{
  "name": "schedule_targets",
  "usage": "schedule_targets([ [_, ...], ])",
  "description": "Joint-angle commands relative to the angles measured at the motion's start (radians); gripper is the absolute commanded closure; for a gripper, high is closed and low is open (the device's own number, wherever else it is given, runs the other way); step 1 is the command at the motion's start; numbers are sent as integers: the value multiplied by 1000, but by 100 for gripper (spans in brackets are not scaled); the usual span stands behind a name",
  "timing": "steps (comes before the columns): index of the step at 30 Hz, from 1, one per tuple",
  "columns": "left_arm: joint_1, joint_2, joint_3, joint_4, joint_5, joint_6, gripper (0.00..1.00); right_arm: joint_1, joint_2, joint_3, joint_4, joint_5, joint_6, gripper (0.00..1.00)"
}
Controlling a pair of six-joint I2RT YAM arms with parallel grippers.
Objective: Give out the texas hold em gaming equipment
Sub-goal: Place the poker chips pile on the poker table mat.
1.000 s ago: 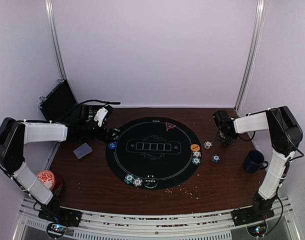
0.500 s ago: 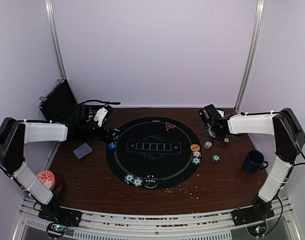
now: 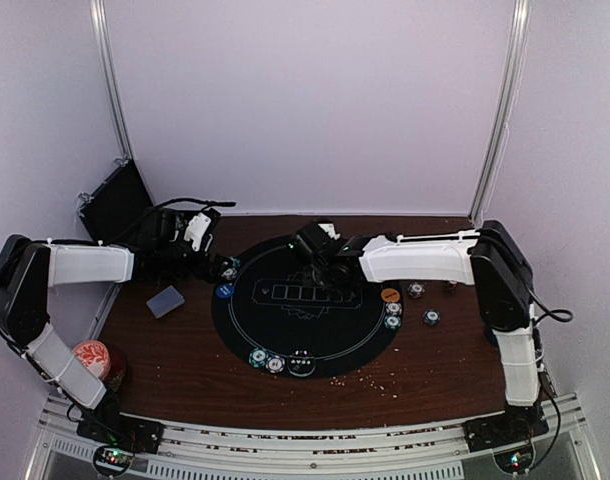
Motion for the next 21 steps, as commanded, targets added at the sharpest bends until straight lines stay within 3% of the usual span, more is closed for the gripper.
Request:
schedule_targets([
  [1, 12, -6, 19, 44, -24, -17, 2, 43, 107, 145, -52, -37, -41, 68],
  [7, 12, -7, 22, 40, -22, -15, 2, 89, 217, 229, -72, -82, -45, 67],
  [21, 13, 8, 33, 27, -7, -1, 2, 102, 266, 181, -33, -155, -43, 63],
])
